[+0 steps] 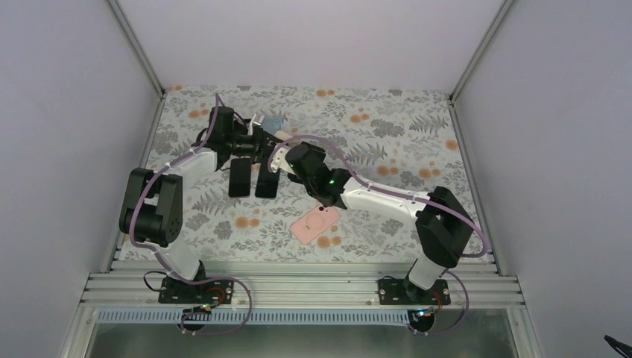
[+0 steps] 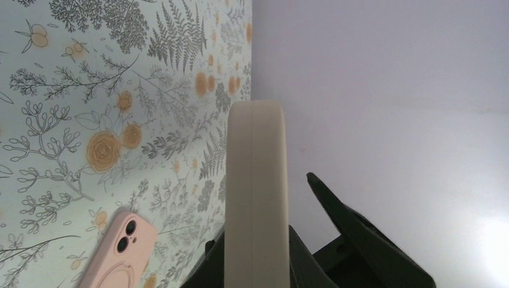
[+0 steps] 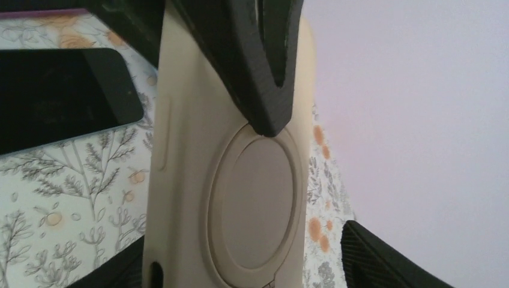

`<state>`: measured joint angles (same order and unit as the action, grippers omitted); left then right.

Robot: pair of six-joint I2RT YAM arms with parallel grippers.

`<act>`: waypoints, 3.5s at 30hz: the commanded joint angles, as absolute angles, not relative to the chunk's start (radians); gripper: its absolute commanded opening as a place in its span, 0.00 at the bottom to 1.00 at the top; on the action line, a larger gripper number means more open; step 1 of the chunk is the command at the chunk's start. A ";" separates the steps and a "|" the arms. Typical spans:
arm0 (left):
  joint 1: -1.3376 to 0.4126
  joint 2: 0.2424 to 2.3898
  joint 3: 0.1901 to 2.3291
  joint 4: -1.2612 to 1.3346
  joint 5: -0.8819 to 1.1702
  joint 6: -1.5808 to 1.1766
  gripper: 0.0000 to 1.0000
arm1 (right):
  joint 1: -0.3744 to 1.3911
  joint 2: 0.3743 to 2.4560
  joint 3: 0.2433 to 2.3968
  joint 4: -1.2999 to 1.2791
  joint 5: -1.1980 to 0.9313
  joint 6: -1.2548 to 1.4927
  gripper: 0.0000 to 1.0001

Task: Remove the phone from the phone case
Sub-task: Pick up the phone at the center of the board.

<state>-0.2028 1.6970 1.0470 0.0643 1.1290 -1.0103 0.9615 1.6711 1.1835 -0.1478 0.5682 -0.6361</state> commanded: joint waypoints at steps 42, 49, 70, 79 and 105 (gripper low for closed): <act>-0.070 1.442 1.432 0.023 1.106 -0.449 1.00 | 0.461 1.439 1.689 -0.267 -0.658 0.071 0.04; -0.185 1.453 1.458 0.155 1.204 -0.502 1.00 | 0.342 1.449 1.661 -0.062 -0.921 0.386 0.04; -0.440 1.584 1.405 0.448 1.041 -0.784 0.83 | 0.269 1.404 1.386 0.407 -1.044 0.893 0.04; -0.489 1.636 1.419 0.556 1.052 -0.869 0.58 | 0.260 1.397 1.318 0.538 -1.065 0.990 0.04; -0.458 1.598 1.452 0.232 1.221 -0.545 0.02 | 0.235 1.339 1.410 -0.005 -1.071 0.477 0.29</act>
<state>-0.4671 1.6299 1.4166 0.3473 1.1587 -0.6781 0.2405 1.3804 1.3663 0.1326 -1.0603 0.6556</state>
